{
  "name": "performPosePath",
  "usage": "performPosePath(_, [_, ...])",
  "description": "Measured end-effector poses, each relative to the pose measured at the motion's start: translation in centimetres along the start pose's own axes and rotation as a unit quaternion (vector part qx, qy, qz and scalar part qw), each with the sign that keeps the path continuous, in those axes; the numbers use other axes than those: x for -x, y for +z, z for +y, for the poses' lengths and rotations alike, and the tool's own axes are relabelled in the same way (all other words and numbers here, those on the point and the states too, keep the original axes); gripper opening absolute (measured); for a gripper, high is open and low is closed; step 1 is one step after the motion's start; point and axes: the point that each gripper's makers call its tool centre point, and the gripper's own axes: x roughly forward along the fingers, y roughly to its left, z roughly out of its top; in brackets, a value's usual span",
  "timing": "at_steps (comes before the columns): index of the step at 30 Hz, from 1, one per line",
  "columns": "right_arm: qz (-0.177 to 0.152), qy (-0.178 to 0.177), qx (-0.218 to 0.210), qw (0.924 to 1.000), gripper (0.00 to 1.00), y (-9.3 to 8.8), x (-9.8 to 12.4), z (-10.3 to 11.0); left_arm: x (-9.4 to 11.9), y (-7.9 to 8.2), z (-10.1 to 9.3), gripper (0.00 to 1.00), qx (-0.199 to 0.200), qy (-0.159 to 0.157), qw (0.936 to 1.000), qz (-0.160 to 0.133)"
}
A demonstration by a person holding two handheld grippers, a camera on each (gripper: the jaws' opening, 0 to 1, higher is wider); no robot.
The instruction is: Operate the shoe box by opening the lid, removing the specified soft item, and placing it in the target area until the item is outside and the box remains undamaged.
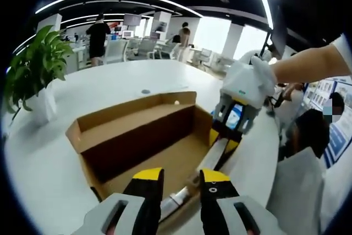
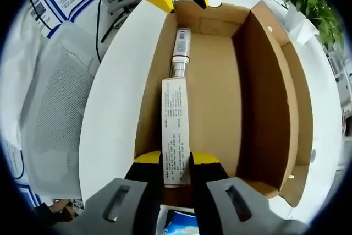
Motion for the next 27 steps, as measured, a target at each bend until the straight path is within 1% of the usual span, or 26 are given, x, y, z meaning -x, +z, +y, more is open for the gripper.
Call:
performPosePath(3, [0.000,-0.002,0.007,1.0000,0.16,0.2,0.5,0.2,0.0,0.1,0.0,0.26,-0.001,0.001,1.0000,0.000])
performPosePath(5, [-0.004,-0.006,0.013,0.9999,0.15,0.4,0.6,-0.1,0.1,0.2,-0.2,0.26,-0.002,0.001,1.0000,0.001])
performPosePath(11, [-0.020,-0.017,0.019,0.9995,0.15,1.5,2.1,-0.1,0.2,0.4,-0.9,0.26,-0.009,0.000,1.0000,0.002])
performPosePath(15, [-0.021,-0.019,0.024,0.9993,0.15,1.9,2.8,0.0,0.5,0.4,-0.9,0.26,-0.012,0.002,0.9999,0.002])
performPosePath(18, [-0.031,-0.018,0.020,0.9991,0.15,2.6,3.9,0.2,0.9,0.6,-0.9,0.26,-0.015,0.006,0.9999,0.000])
performPosePath(23, [-0.040,-0.022,0.028,0.9986,0.15,3.2,6.2,0.4,1.5,0.9,-1.3,0.26,-0.017,0.013,0.9998,-0.003])
performPosePath(27, [-0.051,-0.023,0.026,0.9981,0.15,3.3,7.9,0.8,1.4,1.0,-2.3,0.26,-0.021,0.013,0.9997,0.000])
